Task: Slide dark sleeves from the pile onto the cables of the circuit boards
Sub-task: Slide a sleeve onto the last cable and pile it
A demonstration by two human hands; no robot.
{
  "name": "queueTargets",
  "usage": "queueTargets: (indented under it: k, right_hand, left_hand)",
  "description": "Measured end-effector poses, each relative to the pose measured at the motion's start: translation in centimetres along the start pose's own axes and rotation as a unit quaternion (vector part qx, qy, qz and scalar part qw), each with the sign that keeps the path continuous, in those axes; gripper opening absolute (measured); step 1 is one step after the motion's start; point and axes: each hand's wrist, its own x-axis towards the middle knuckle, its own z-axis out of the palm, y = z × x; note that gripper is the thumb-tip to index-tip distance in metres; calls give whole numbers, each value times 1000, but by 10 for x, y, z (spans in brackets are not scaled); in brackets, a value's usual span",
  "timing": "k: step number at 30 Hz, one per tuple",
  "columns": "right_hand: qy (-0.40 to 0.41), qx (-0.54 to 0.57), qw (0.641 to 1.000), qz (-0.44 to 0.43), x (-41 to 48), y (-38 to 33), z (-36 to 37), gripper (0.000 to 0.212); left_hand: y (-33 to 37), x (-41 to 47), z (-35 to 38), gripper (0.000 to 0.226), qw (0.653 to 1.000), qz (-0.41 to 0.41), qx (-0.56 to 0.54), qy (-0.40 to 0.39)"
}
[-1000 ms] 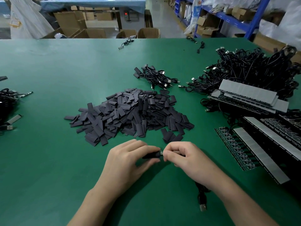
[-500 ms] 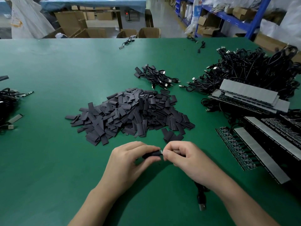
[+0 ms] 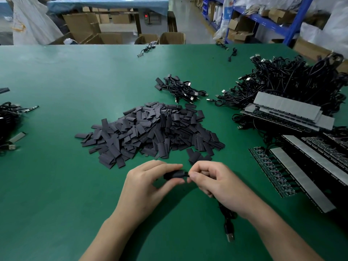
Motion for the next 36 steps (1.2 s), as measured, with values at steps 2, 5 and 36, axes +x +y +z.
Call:
queueTargets:
  k: [2, 5, 36]
  right_hand:
    - [5, 26, 1000, 2, 0, 0, -2, 24]
    - [10, 34, 999, 2, 1, -1, -3, 24]
    - [56, 55, 997, -3, 1, -6, 17, 21]
  left_hand:
    - [-1, 0, -4, 31, 1000, -17, -2, 14]
    - [-4, 0, -8, 28, 999, -32, -30, 25]
    - [6, 3, 2, 21, 986, -97, -52, 123]
